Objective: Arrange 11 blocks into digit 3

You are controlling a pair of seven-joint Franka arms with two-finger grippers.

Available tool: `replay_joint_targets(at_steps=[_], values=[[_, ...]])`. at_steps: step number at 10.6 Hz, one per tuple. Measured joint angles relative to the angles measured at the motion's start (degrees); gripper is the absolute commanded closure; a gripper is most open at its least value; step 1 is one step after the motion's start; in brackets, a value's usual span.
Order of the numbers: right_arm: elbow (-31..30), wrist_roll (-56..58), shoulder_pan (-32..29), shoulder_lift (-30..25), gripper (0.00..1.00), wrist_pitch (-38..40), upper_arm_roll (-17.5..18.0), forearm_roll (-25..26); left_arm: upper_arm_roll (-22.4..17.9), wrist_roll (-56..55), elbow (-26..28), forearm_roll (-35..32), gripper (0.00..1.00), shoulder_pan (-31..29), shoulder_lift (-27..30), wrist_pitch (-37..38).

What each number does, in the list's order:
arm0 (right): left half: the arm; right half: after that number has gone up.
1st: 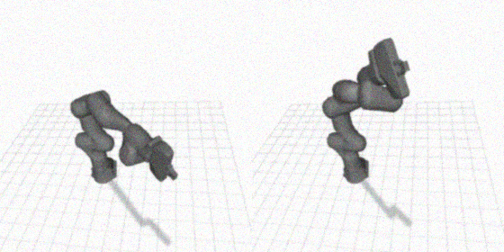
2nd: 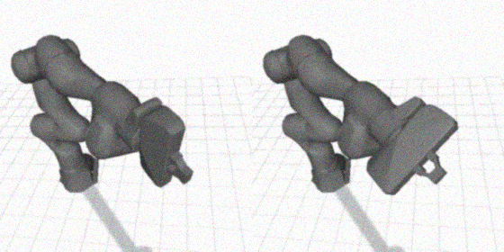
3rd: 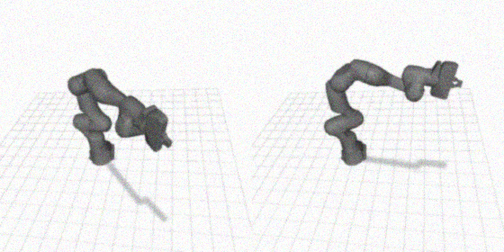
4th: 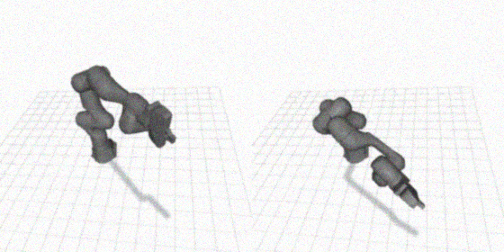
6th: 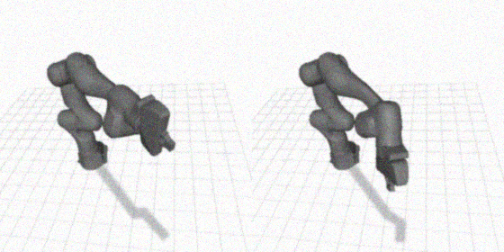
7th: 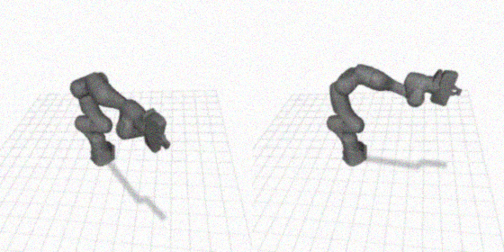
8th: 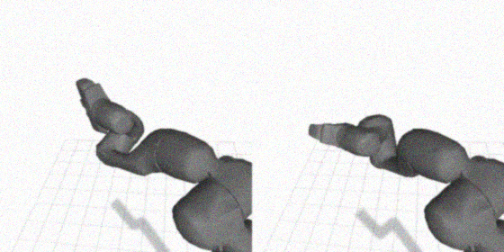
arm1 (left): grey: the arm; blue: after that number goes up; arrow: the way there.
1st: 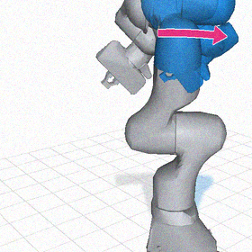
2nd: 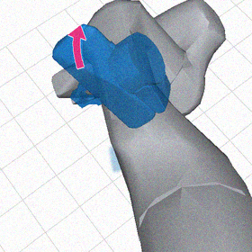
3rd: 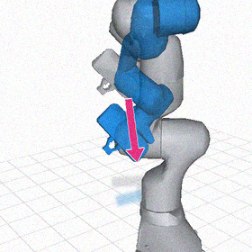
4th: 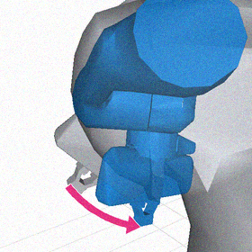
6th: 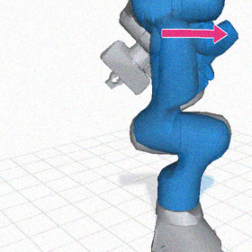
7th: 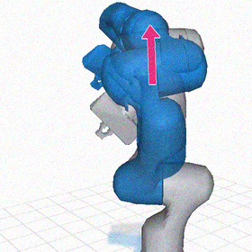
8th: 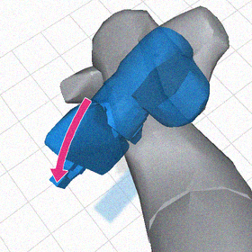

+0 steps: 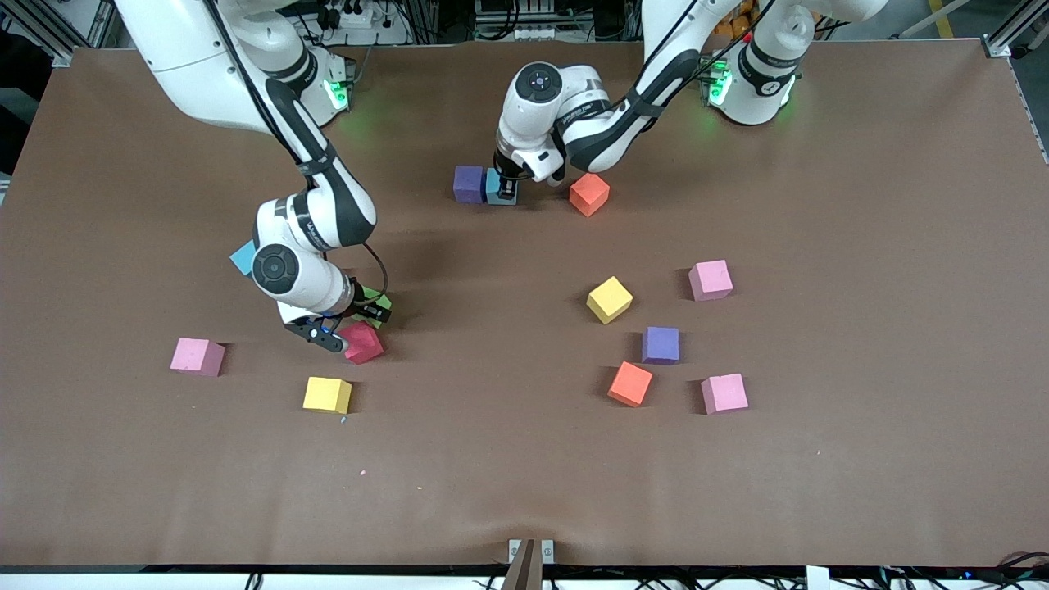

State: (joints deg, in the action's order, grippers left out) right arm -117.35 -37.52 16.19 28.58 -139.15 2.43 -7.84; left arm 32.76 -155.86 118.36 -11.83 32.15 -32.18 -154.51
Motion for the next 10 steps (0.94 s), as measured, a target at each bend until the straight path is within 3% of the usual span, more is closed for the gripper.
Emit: replay_joint_targets(at_steps=[4, 10], values=[[0.80, 8.34, 0.20, -0.30, 0.90, 2.72, 0.27, 0.09, 0.00, 0.00, -0.39, 0.00, 1.00, 0.44, -0.79, 0.00], [1.49, 30.67, 2.26, -6.13, 0.94, 16.97, 0.72, 0.08, -0.04, 0.00, -1.07, 0.00, 1.00, 0.86, -1.71, -0.03]])
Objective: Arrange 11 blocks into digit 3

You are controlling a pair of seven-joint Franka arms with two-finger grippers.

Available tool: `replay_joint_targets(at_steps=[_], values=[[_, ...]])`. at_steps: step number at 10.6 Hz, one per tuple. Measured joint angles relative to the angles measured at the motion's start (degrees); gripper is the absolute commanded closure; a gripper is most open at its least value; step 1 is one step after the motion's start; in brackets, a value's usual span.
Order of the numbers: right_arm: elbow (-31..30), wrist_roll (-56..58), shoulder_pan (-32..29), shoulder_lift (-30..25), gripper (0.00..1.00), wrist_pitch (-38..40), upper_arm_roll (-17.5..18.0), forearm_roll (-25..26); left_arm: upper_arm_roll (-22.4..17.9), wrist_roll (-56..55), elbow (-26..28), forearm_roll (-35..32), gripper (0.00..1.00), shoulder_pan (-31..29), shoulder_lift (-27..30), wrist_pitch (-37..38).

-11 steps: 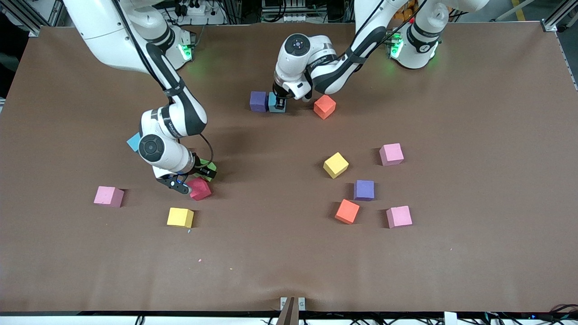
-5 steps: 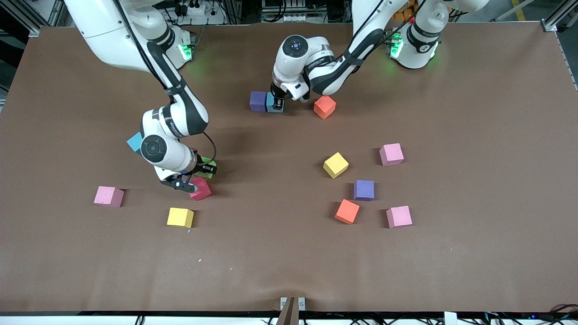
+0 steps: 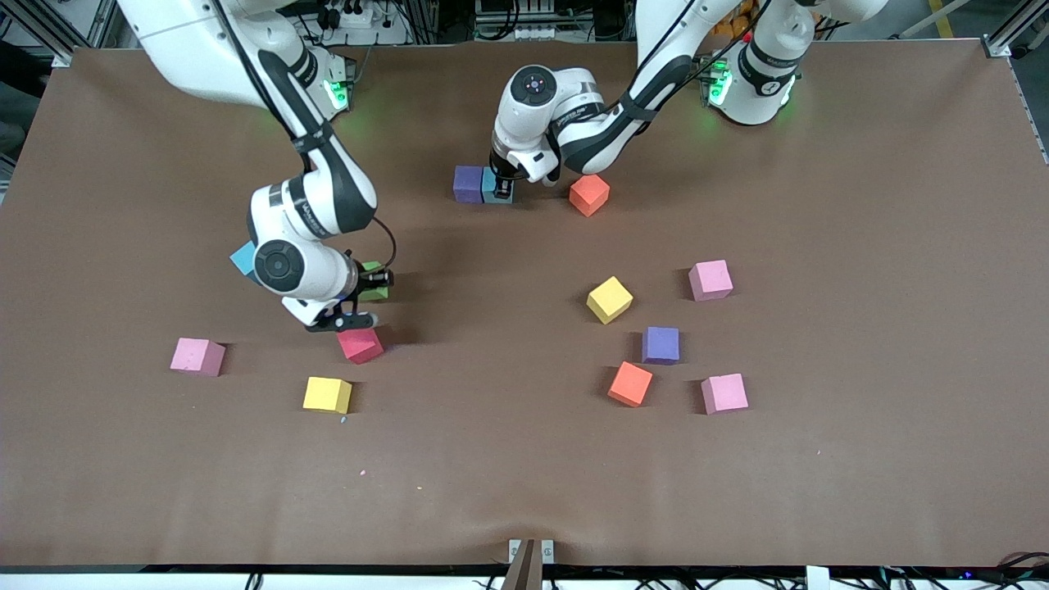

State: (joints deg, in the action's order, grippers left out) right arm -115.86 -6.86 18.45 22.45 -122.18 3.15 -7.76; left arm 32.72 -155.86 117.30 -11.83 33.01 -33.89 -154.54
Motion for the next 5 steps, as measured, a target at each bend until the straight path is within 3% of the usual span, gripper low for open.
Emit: replay_joint_targets(at_steps=[1, 2, 3, 5], values=[[-0.01, 4.36, 0.74, -1.43, 0.93, 1.60, 0.02, 0.03, 0.00, 0.00, -0.04, 0.00, 1.00, 0.00, -0.02, 0.00], [-0.05, 10.46, 1.03, -2.81, 0.93, 2.95, 0.02, 0.03, -0.01, 0.00, -0.14, 0.00, 0.35, 0.01, -0.08, 0.00], [-0.21, 16.12, 1.00, -3.82, 0.93, 3.79, -0.06, 0.08, -0.01, 0.00, -0.23, 0.00, 0.00, 0.01, -0.16, 0.00], [-1.17, 24.31, 1.37, -5.09, 0.92, 4.35, -0.05, 2.76, -0.03, 0.00, -0.33, -0.20, 0.00, 0.01, -0.30, 0.00]])
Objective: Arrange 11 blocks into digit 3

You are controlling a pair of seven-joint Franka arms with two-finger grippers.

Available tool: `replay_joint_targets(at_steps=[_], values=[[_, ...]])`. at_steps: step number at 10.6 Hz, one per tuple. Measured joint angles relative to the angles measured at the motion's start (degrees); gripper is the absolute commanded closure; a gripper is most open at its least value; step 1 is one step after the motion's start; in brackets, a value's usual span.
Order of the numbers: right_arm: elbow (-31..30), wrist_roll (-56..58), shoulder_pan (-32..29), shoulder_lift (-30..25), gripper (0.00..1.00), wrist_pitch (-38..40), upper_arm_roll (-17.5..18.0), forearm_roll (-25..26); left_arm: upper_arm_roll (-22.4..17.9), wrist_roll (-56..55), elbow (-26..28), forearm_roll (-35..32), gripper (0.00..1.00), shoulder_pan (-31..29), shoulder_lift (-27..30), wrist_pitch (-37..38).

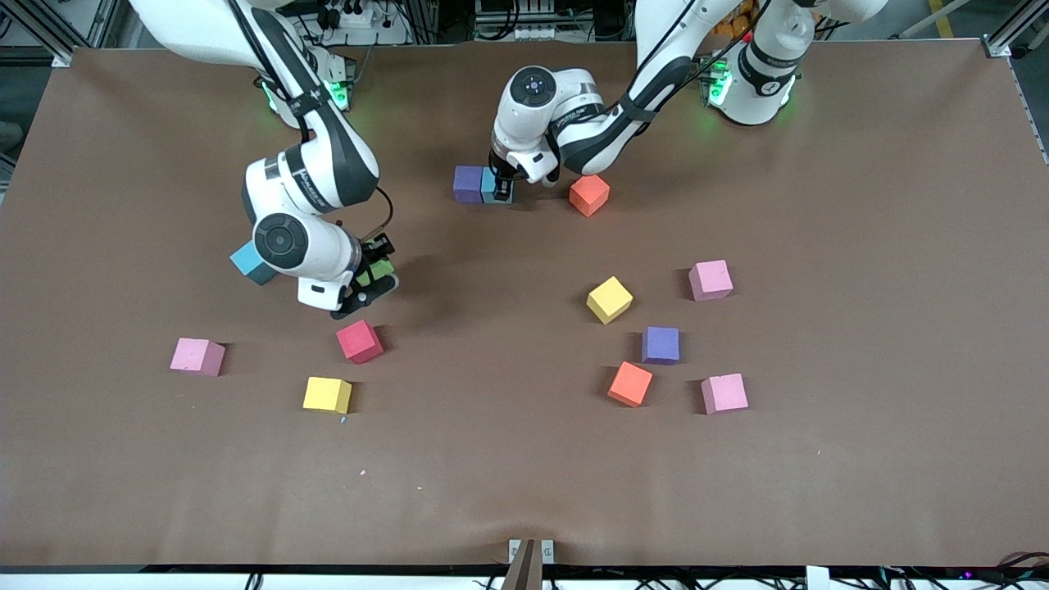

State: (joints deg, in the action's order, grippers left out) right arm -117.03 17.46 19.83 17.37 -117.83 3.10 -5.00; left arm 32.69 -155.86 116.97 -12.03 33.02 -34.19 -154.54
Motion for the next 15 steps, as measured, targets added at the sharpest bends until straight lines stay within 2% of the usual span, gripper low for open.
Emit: replay_joint_targets(at_steps=[4, 9, 12, 15], values=[[-3.65, 4.59, 7.41, -3.57, 0.91, -0.18, 0.19, 5.49, -0.10, 0.04, -1.71, -0.37, 0.00, -0.36, 2.44, 3.87], [-7.86, 19.03, 7.97, -7.28, 0.89, -2.03, -0.18, 6.26, 0.04, 4.46, -1.40, -1.36, 0.00, -6.00, 10.33, 12.53], [-9.02, 23.65, 8.71, -8.68, 0.89, -2.93, -0.04, 7.27, 3.55, 12.48, 2.78, -1.45, 0.00, -12.81, 13.40, 15.55], [-11.08, 23.83, 14.43, -9.89, 0.89, -5.03, 0.23, 8.82, 9.19, 18.58, 8.96, -1.50, 0.00, -20.52, 14.20, 15.59]])
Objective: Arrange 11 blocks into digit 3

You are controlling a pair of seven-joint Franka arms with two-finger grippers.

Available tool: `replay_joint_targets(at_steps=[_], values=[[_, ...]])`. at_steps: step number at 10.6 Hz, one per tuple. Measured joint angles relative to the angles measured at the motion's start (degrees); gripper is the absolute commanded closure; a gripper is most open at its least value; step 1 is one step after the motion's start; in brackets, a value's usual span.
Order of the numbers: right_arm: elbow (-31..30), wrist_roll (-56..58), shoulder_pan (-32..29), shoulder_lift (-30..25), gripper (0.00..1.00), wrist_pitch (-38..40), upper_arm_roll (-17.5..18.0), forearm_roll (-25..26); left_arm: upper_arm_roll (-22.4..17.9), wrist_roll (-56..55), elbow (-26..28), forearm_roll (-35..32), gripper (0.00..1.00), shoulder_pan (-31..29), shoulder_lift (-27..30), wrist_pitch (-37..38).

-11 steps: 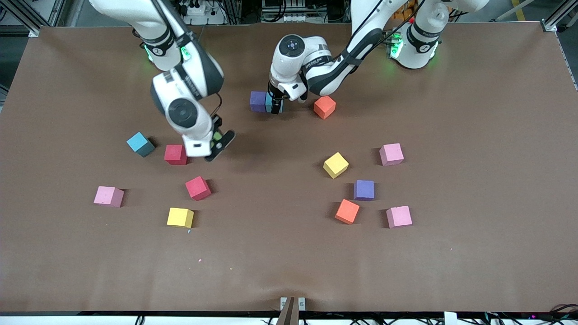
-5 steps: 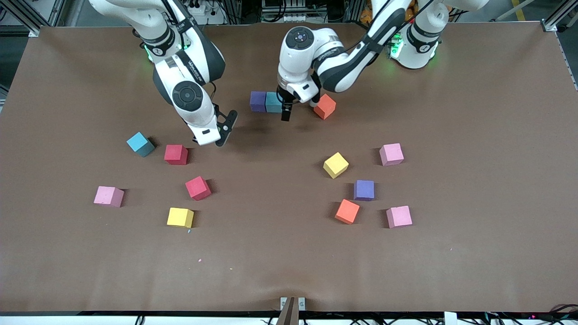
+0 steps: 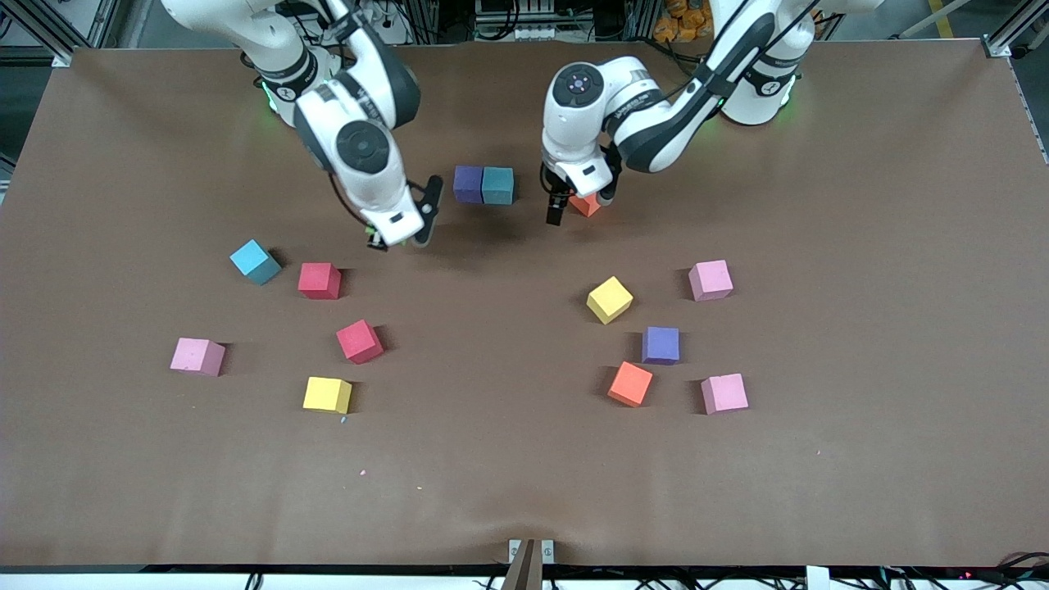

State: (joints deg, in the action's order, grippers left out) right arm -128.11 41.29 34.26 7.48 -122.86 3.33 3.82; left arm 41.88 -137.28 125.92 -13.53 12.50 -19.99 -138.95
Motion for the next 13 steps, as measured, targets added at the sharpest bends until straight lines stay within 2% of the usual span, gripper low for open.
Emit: replay_joint_targets(at_steps=[1, 6, 8, 11, 13], values=[[-1.05, -0.01, 1.80, -0.12, 0.89, -1.28, 0.04, 0.41, 1.59, 1.81, 1.51, -0.01, 0.00, -2.05, 0.14, -0.02], [-8.90, -0.21, 5.76, -0.14, 0.91, -9.32, 0.11, 0.91, 3.67, 10.49, 5.02, -0.02, 0.00, -6.84, 0.31, -0.13], [-12.06, -2.43, 8.14, -0.12, 0.92, -12.13, 0.14, 0.92, 4.47, 12.56, 5.90, -0.02, 0.00, -6.94, 0.31, -0.13], [-13.04, -10.02, 14.50, 0.09, 0.92, -12.72, 0.26, 0.92, 6.14, 16.90, 7.86, -0.02, 0.00, -6.93, 0.29, -0.13], [-13.65, -11.19, 15.70, 0.78, 0.92, -15.10, 0.26, 0.92, 6.51, 20.98, 8.96, -0.02, 0.00, -6.97, 0.18, -0.13]])
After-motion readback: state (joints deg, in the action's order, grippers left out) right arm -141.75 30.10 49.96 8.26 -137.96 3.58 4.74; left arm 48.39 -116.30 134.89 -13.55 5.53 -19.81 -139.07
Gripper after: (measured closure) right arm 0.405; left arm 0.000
